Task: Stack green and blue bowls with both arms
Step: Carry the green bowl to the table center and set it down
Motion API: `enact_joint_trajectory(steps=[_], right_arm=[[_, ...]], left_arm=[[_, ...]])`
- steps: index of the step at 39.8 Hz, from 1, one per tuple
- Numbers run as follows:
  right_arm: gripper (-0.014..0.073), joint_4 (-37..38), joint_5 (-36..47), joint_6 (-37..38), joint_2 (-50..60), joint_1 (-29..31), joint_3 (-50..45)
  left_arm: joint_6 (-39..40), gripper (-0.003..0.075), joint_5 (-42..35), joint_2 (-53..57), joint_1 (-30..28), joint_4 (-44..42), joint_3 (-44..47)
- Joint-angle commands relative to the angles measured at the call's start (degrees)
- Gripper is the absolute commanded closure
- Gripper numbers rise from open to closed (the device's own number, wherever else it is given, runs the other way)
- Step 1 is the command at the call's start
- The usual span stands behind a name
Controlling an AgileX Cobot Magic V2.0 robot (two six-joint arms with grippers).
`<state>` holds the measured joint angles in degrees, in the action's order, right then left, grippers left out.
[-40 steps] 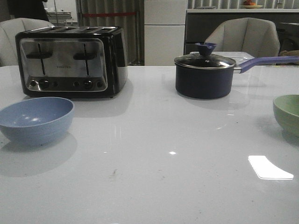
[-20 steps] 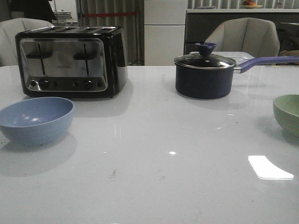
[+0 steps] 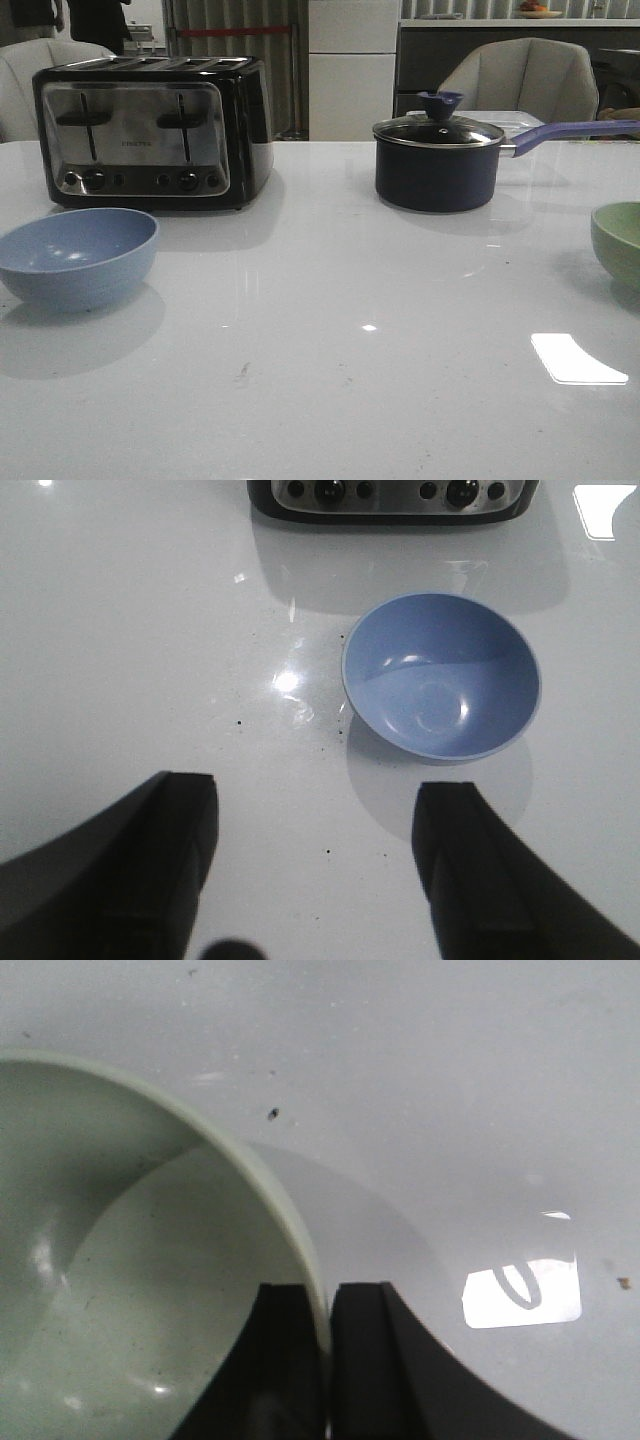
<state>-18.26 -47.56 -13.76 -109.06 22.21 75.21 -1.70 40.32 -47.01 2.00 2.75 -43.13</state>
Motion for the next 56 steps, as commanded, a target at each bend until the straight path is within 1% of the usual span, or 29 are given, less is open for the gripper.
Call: enact_joint_trajectory(steps=[1, 6, 9, 16, 25, 29, 36, 44, 52, 56], right_arm=[[0.0527, -3.6, 0.5, -3.2, 5.4, -0.6, 1.8], [0.0527, -4.2, -0.2, -5.8, 8.7, -4.3, 2.7], [0.0527, -3.6, -2.2, -6.4, 9.9, -7.9, 4.8], [0.0529, -0.3, -8.3, -6.4, 10.2, -20.3, 10.5], [0.0529, 3.7, -7.4, -5.6, 9.4, -35.3, 11.3], [0.0529, 4.1, -7.3, -5.4, 8.3, -39.8, 11.3], [0.0529, 4.1, -6.3, -3.1, 5.2, -43.8, 11.3], [0.0529, 3.5, -4.0, -1.4, 1.6, -44.2, 11.3], [0.0529, 3.2, -2.9, -1.3, -1.1, -44.2, 11.3], [0.0503, 3.1, -2.3, -1.3, -1.6, -44.2, 11.3]], left_arm=[[0.0, 0.0247, -3.4, 0.1, 0.1, 0.3, -1.8], [0.0, 0.0247, -3.4, 0.1, 0.1, 0.3, -1.8], [0.0, 0.0247, -3.5, 0.1, 0.1, 0.3, -1.8], [0.0, 0.0247, -3.5, 0.1, 0.1, 0.3, -1.8], [0.0, 0.0247, -3.5, 0.1, 0.1, 0.3, -1.8], [0.0, 0.0247, -3.5, 0.1, 0.1, 0.3, -1.8], [0.0, 0.0247, -3.5, 0.1, 0.1, 0.4, -1.8], [0.0, 0.0247, -3.5, 0.1, 0.1, 0.4, -1.8], [0.0, 0.0247, -3.5, 0.1, 0.1, 0.4, -1.8], [0.0, 0.0247, -3.5, 0.1, 0.1, 0.4, -1.8]])
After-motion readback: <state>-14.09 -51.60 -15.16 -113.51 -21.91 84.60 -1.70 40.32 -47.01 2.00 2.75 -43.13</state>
